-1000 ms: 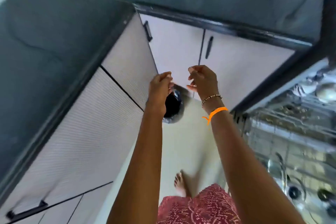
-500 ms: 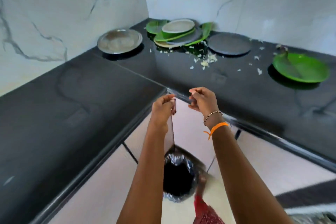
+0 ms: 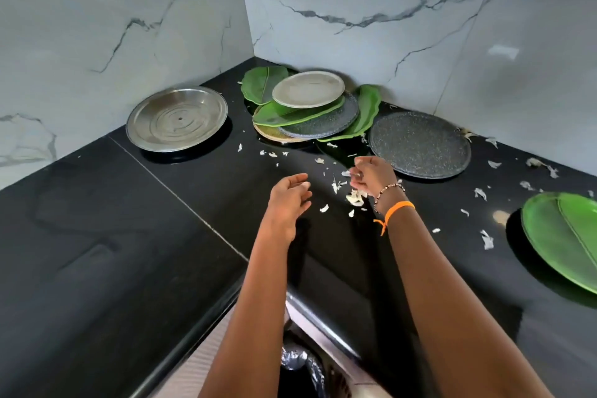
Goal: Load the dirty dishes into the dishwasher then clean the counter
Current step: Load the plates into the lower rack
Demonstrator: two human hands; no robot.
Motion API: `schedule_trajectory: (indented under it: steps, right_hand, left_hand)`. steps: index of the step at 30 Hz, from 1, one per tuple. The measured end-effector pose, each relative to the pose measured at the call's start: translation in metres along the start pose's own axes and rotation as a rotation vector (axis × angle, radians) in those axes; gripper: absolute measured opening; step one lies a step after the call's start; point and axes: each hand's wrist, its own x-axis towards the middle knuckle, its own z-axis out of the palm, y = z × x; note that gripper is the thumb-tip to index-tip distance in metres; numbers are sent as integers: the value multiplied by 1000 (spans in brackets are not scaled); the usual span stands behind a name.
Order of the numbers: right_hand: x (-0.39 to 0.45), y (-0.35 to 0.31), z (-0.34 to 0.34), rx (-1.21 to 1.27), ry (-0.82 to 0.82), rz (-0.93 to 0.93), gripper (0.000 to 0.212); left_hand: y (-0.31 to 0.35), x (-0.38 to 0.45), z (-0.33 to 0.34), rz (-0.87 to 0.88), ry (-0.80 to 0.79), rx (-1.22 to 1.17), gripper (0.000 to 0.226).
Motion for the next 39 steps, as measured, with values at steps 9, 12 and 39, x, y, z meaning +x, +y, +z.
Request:
schedule_trajectory:
  steps: [9, 12, 39]
  right_hand:
    - [88, -32, 19, 42, 30, 104, 17]
    - [102, -39, 18, 59, 90, 105, 8]
    - [-22, 3, 39, -69, -302, -172, 24]
  left_hand:
    - [9, 37, -5, -37, 30, 7, 22]
    - [9, 39, -9, -46, 38, 23, 21]
    - [23, 33, -23, 220, 381, -187, 18]
